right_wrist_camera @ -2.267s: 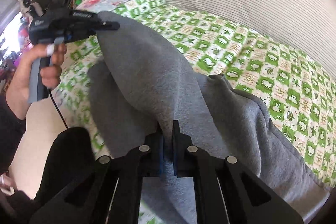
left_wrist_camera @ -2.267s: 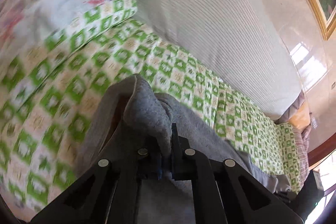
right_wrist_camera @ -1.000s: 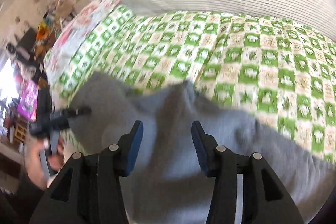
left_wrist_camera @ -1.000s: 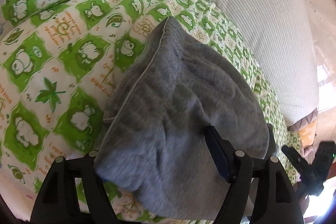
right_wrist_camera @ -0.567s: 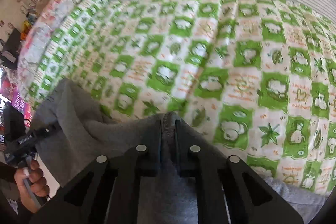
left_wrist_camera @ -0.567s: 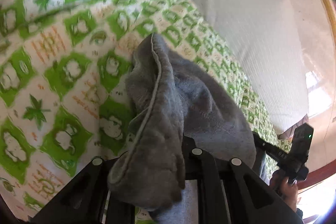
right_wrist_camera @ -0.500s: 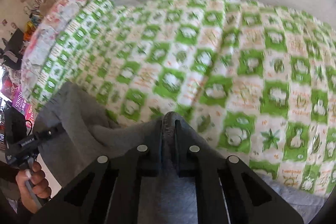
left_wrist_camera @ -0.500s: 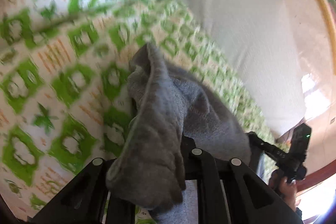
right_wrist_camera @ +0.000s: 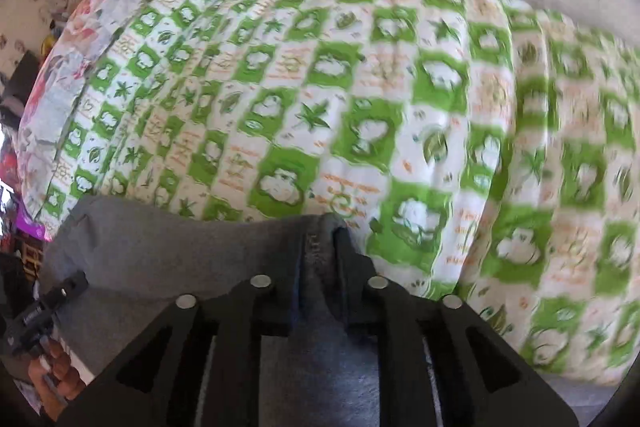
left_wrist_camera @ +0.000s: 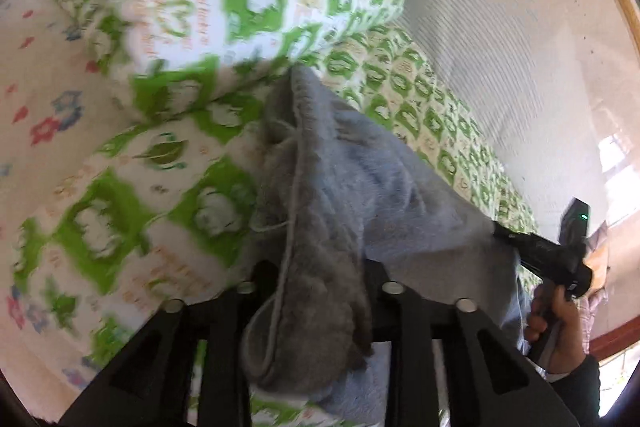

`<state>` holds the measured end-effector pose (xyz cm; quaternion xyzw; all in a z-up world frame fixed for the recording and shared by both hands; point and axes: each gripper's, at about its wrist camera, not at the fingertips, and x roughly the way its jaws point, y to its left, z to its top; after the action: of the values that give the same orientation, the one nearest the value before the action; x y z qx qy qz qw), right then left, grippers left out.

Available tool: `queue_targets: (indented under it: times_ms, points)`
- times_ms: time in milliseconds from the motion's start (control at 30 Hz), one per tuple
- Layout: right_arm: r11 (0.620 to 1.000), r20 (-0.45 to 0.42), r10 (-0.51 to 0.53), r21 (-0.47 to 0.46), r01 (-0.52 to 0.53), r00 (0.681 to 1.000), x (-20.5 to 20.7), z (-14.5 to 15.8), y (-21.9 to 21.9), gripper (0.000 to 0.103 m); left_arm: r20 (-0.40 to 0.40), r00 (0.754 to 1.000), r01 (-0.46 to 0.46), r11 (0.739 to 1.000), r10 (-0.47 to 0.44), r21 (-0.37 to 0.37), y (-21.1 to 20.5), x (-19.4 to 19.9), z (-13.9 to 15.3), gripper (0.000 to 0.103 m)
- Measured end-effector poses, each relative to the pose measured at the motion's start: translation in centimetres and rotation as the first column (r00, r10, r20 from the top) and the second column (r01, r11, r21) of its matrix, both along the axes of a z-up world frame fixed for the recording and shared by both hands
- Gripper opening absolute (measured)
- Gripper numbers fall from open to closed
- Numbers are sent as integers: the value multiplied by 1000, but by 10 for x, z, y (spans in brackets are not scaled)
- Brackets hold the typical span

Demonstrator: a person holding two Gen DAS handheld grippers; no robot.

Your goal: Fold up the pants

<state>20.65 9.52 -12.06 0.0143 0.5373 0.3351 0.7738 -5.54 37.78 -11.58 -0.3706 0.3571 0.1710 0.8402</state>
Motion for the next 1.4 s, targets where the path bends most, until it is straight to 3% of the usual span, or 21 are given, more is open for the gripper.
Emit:
queue_targets:
  times_ms: [100,167,233,433,567,633,733,833,867,933,967,1000,1033,1067,1100,1133,1233,1300,1400]
  points:
    - [998,-9,-37,43,38,999,-8,21,-26,40,-5,1000,-24,999,24,35,-2,-12,14,43]
    - [995,14,-43,90,42,999,-18,40,-48,44,-1,1000,-29,997,30,68,-10,-16,23,46]
    - [993,42,-55,110,51,998,-31,56,-75,53,-12,999,-33,989,35,142,-22,-10,40,50]
    - [983,66,-136,137,126,989,-73,79,-161,56,77,997,-25,946,0,323,-79,-5,95,67]
    - [968,43,-214,142,206,976,-100,79,-221,56,123,980,109,935,-159,338,-127,11,115,71]
    - [956,38,-266,143,258,963,-113,78,-253,56,104,958,214,911,-266,352,-159,28,116,71]
    - [926,26,-358,136,352,933,-132,78,-303,56,62,908,368,859,-415,357,-204,53,110,71]
    - [889,2,-439,149,434,899,-151,78,-350,56,15,836,513,790,-549,336,-243,67,95,72]
    - [874,-9,-466,149,462,885,-158,76,-366,56,-16,804,565,754,-595,335,-256,73,88,72]
    - [858,-17,-498,138,495,867,-168,75,-387,56,-96,730,659,661,-676,358,-289,83,75,72]
    - [849,-21,-516,123,514,856,-173,73,-397,56,-132,682,709,606,-719,361,-305,86,69,72]
    - [838,-29,-533,115,533,845,-177,72,-407,56,-152,656,733,575,-740,364,-315,85,67,72]
    - [832,-31,-543,113,543,839,-180,71,-414,56,-183,609,771,522,-772,365,-331,86,62,72]
    - [830,-25,-547,108,547,836,-183,71,-422,56,-202,570,799,479,-796,364,-342,85,60,72]
    - [836,-2,-543,88,541,840,-185,73,-428,56,-226,518,828,417,-825,375,-356,80,59,72]
    - [849,23,-527,63,525,849,-186,74,-430,56,-243,487,843,379,-839,382,-366,80,57,72]
    - [920,137,-382,-37,390,914,-185,86,-424,56,-306,391,879,253,-868,404,-394,79,51,72]
    - [947,224,-252,-144,288,941,-184,91,-418,56,-348,341,889,179,-873,422,-410,84,49,72]
    - [936,319,-3,-333,115,948,-182,96,-402,56,-392,289,898,106,-874,427,-426,91,49,72]
